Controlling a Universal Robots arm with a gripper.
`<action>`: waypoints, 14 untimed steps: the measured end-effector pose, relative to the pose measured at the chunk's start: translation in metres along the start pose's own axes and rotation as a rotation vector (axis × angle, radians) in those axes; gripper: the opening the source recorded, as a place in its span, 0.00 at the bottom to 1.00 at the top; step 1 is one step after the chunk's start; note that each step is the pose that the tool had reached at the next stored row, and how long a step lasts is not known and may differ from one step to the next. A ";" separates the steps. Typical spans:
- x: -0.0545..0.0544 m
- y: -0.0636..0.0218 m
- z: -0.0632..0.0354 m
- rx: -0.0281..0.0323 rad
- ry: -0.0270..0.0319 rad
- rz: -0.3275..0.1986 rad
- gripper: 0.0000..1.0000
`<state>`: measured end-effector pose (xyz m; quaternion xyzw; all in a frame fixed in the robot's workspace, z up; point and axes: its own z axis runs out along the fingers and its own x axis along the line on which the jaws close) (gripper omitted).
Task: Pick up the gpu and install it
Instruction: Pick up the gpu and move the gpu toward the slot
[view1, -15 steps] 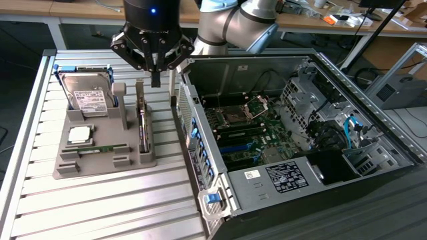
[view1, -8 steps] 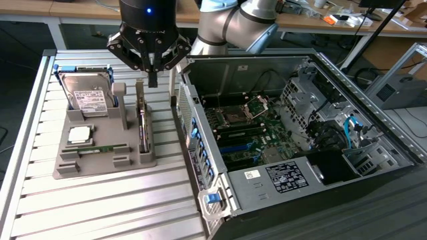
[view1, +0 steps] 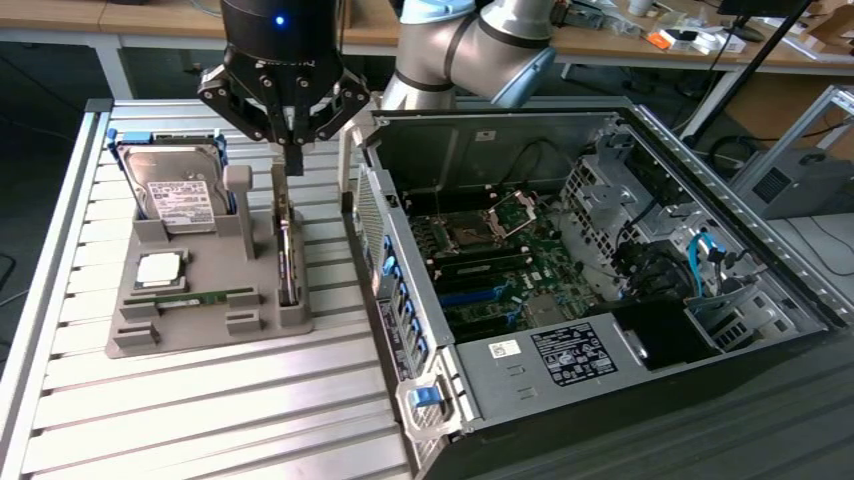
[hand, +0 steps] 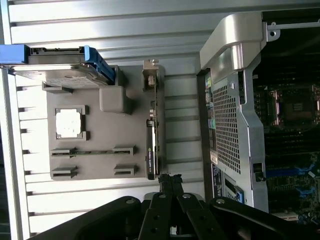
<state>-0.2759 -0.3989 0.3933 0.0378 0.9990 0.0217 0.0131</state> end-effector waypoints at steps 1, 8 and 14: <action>0.000 0.0000 0.0000 0.0000 0.0000 0.000 0.10; 0.000 0.0000 0.0000 0.0000 0.0000 0.000 0.10; 0.000 0.0000 0.0000 0.0000 0.0000 0.000 0.16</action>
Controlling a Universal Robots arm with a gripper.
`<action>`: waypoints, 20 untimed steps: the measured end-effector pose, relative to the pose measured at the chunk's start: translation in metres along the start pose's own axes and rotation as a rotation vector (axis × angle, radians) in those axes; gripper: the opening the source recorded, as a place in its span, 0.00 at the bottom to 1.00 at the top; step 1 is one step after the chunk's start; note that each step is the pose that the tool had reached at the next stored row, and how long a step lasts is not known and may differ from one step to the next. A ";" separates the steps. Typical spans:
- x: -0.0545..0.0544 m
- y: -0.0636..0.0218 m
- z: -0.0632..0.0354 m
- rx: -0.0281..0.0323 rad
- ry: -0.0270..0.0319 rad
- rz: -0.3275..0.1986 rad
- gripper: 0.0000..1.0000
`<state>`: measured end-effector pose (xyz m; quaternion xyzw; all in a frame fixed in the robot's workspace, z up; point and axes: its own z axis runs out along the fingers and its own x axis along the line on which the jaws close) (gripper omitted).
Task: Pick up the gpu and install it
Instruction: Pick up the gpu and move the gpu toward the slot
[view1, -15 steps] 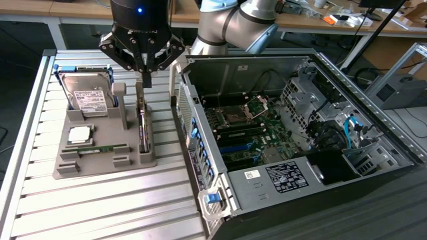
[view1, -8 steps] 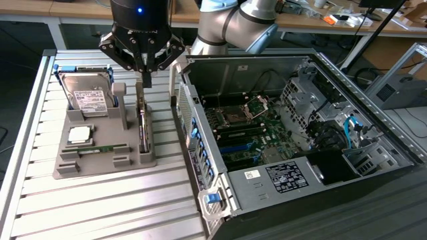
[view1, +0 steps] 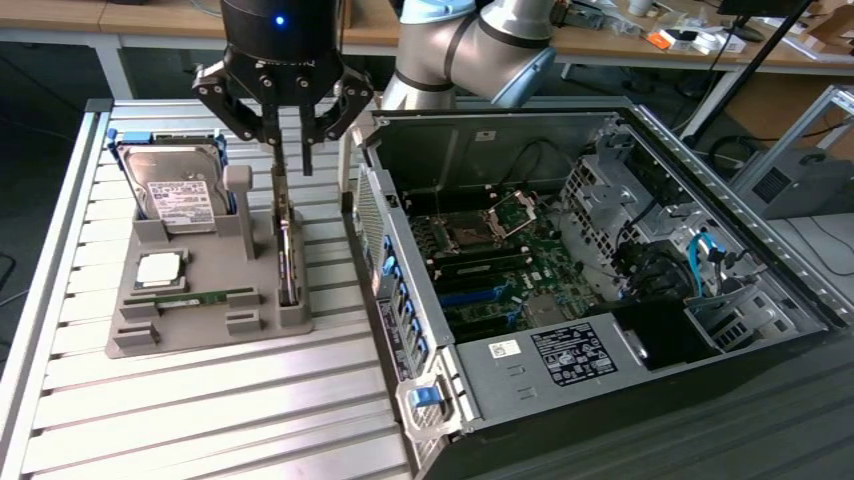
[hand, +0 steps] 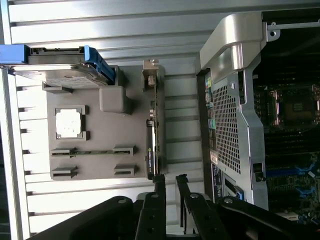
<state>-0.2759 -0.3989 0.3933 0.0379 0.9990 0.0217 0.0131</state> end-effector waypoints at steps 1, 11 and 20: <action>0.000 0.0000 0.0000 0.0000 0.0000 0.000 0.23; 0.000 0.0000 0.0000 0.0000 0.0000 0.000 0.54; 0.000 0.0000 0.0001 -0.0001 -0.0001 0.000 0.54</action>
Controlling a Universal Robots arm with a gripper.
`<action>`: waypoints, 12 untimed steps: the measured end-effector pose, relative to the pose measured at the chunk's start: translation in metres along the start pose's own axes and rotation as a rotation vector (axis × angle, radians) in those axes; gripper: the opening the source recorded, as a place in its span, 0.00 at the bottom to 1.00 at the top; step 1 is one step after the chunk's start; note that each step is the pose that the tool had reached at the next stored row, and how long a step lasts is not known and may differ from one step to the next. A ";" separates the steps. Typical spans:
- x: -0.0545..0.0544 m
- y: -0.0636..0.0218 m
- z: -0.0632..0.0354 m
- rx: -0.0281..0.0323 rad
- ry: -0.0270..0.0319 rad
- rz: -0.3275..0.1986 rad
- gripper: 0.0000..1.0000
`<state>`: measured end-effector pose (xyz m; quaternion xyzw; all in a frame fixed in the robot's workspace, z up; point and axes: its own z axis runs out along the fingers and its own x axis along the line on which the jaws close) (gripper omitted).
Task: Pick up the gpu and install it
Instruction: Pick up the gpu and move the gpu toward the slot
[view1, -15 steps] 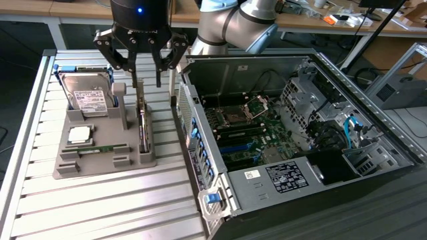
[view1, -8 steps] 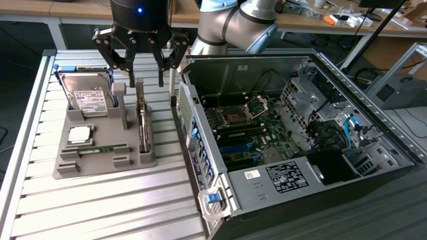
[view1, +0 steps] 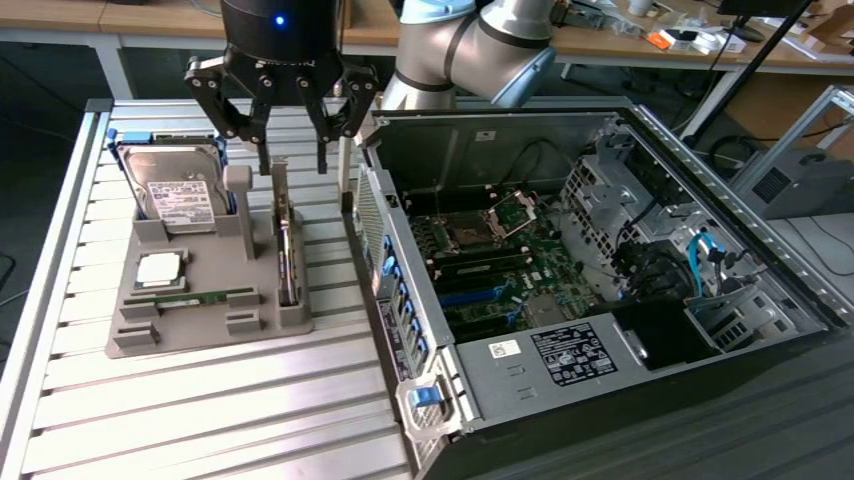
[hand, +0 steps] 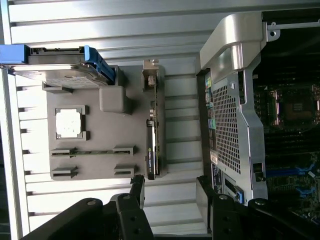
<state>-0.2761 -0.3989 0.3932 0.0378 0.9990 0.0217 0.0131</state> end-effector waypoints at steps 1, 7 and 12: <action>0.001 0.0000 0.0001 0.0000 0.0000 0.000 0.54; 0.005 -0.0005 0.0020 0.0001 0.0001 0.000 0.54; 0.008 -0.0008 0.0037 0.0001 0.0001 0.000 0.54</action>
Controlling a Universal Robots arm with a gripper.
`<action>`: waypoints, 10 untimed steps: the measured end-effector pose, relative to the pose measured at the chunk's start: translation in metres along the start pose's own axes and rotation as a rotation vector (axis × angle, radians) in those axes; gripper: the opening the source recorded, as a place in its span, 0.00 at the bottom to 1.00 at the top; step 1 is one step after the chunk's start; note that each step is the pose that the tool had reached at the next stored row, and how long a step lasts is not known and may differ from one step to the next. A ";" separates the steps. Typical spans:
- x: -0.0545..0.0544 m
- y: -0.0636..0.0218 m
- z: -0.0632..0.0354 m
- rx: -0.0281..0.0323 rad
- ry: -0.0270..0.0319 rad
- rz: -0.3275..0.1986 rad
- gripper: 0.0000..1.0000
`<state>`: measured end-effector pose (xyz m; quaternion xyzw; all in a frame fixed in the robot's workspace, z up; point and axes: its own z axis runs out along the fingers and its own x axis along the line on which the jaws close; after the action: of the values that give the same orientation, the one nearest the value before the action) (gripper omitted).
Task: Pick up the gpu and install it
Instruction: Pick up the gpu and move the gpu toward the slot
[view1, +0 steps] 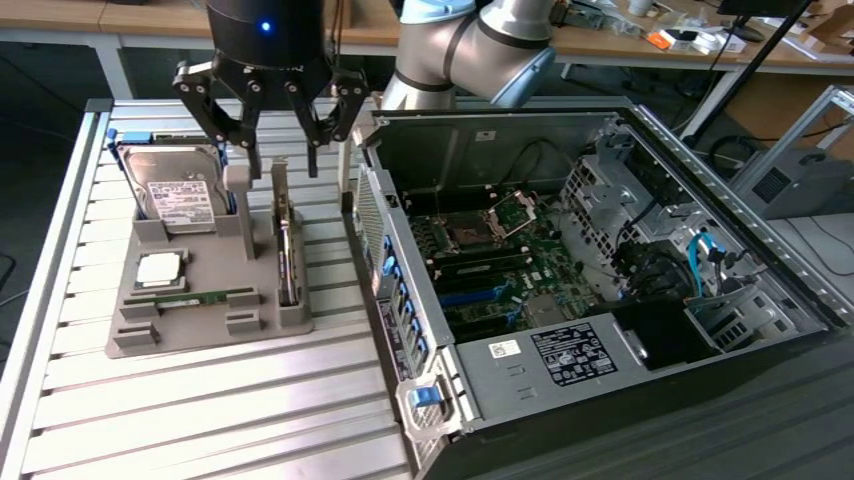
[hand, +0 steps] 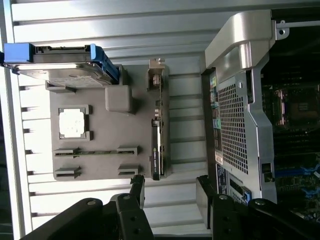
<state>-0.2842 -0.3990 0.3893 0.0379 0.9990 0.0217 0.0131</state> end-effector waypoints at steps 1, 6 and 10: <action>0.000 0.0000 0.0006 0.0000 0.0000 0.000 0.54; 0.002 -0.0003 0.0037 0.0001 0.0001 0.000 0.54; 0.002 -0.0003 0.0056 0.0000 0.0000 0.000 0.54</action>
<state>-0.2857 -0.3989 0.3837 0.0379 0.9990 0.0217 0.0131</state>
